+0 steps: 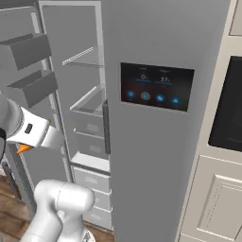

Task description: Take the carrot and corn out of the freezer and place them in the tupperware container on the counter. Then put the tupperware containing the vegetables back in the freezer.

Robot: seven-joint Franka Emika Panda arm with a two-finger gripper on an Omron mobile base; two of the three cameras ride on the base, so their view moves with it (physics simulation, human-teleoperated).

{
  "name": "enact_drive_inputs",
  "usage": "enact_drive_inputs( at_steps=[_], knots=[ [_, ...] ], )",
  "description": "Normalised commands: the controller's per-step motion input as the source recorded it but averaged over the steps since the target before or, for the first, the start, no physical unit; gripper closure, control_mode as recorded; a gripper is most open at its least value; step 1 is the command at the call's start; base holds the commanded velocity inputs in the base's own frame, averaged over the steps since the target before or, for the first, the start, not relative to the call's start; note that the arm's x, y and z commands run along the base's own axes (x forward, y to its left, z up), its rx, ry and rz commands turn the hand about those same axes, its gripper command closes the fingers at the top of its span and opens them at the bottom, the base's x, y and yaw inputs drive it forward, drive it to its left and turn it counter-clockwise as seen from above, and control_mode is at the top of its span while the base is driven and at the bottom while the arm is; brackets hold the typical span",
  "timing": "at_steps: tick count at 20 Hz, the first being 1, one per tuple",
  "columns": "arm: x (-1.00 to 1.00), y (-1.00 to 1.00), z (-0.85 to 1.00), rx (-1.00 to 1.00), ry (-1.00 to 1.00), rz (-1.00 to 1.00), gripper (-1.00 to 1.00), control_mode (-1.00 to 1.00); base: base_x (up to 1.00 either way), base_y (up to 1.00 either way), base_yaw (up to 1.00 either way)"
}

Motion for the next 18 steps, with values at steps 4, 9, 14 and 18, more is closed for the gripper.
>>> enact_drive_inputs(
  at_steps=[4, 9, 14, 18],
  knots=[
    [0.00, 0.00, 0.00, 0.00, 0.00, 0.00, 1.00, 1.00, -0.81, 0.08, 0.03],
    [0.00, 0.00, 0.00, 0.00, 0.00, 0.00, 1.00, 1.00, -0.30, 0.22, 0.17],
    [0.00, 0.00, 0.00, 0.00, 0.00, 0.00, 1.00, 1.00, -0.52, 0.26, 0.24],
    [0.00, 0.00, 0.00, 0.00, 0.00, 0.00, 1.00, 1.00, -0.49, 0.43, 0.22]
  ],
)
